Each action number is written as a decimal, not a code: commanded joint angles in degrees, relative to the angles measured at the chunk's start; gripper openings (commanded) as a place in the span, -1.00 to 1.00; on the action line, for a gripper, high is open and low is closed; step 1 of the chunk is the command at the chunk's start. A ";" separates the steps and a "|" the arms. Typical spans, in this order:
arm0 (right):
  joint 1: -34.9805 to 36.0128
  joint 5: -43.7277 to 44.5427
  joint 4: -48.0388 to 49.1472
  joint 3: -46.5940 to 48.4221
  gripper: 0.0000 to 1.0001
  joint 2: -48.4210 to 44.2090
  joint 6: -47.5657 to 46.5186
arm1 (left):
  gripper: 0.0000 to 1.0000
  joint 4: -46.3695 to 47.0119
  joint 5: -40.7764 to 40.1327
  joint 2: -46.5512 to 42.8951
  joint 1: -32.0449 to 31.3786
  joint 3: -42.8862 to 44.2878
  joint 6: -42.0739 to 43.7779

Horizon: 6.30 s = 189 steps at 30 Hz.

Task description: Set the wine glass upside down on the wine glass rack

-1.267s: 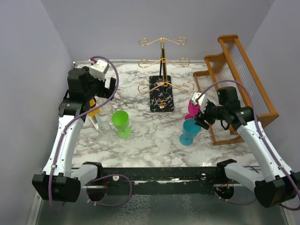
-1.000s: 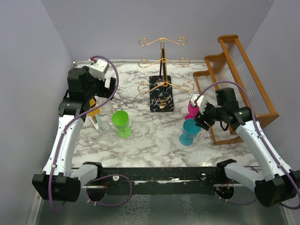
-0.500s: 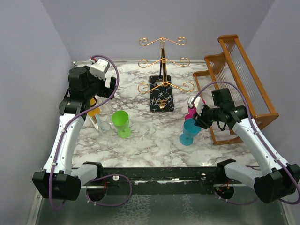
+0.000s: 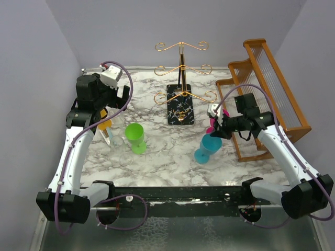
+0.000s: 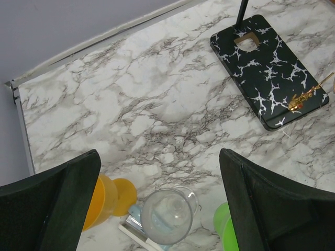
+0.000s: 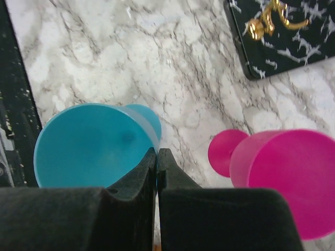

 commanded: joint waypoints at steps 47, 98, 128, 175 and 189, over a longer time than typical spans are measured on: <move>0.29 -4.81 33.42 35.90 -0.98 5.50 42.32 | 0.30 17.69 38.74 12.63 -11.32 12.53 -44.78; 0.30 -0.24 28.03 31.22 0.27 1.17 31.74 | -1.00 17.87 32.18 8.90 0.52 11.44 -41.68; 0.21 -15.63 28.11 2.26 0.65 -8.82 13.55 | -1.00 10.25 -36.78 31.59 0.67 47.41 17.94; -1.79 -13.99 33.25 -4.73 0.65 -11.18 13.46 | -1.00 36.17 -16.47 60.81 -17.64 55.12 69.67; -2.34 -13.50 33.53 -5.03 0.65 -10.90 13.32 | -1.00 33.43 -12.12 61.00 -18.27 55.39 69.76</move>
